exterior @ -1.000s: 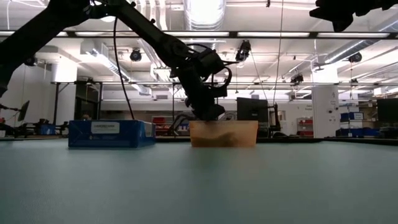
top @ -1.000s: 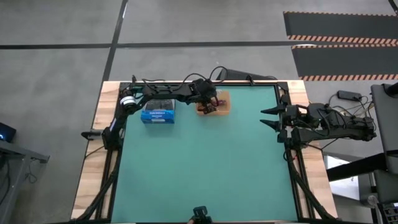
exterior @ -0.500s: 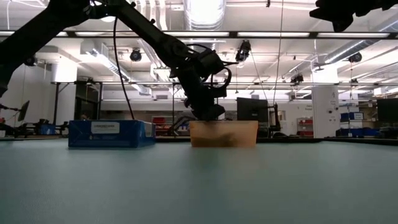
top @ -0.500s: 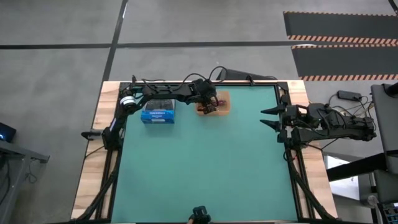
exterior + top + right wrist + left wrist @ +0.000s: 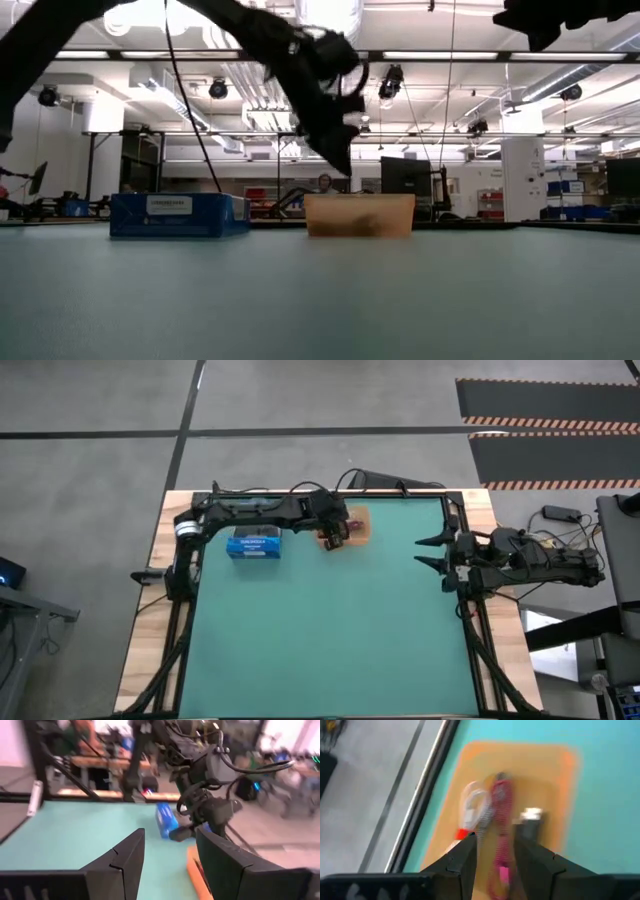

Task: Pick and place USB-C Cables
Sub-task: Return to Home Position

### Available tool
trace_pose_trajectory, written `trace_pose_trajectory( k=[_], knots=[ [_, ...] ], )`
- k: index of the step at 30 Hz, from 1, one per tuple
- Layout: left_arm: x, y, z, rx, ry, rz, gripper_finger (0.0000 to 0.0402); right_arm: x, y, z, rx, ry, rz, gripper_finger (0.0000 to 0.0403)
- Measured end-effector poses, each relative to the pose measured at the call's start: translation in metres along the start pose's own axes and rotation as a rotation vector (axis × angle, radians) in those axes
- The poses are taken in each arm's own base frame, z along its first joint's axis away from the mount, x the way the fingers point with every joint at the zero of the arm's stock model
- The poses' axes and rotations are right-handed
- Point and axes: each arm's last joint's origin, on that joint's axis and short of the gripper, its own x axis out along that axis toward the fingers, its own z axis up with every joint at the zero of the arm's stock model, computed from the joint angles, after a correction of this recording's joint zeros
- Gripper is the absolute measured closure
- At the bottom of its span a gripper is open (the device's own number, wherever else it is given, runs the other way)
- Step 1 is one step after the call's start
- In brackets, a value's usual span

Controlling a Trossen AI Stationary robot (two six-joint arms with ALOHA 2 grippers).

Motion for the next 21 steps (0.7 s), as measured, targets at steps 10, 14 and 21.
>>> trace_pose_trajectory(
  k=[10, 14, 21],
  knots=[
    [-0.107, -0.081, -0.018, 0.230, -0.338, -0.244, 0.0292, 0.026, 0.010, -0.026, -0.096, -0.157, 0.145, 0.0234],
    [-0.143, -0.100, -0.052, 0.293, -0.529, -0.421, 0.0322, 0.030, 0.012, -0.038, -0.121, -0.178, 0.139, 0.0234],
    [-0.180, -0.083, -0.114, 0.147, -0.681, -0.465, 0.0396, 0.033, 0.012, -0.049, -0.139, -0.190, 0.119, 0.0266]
  ],
)
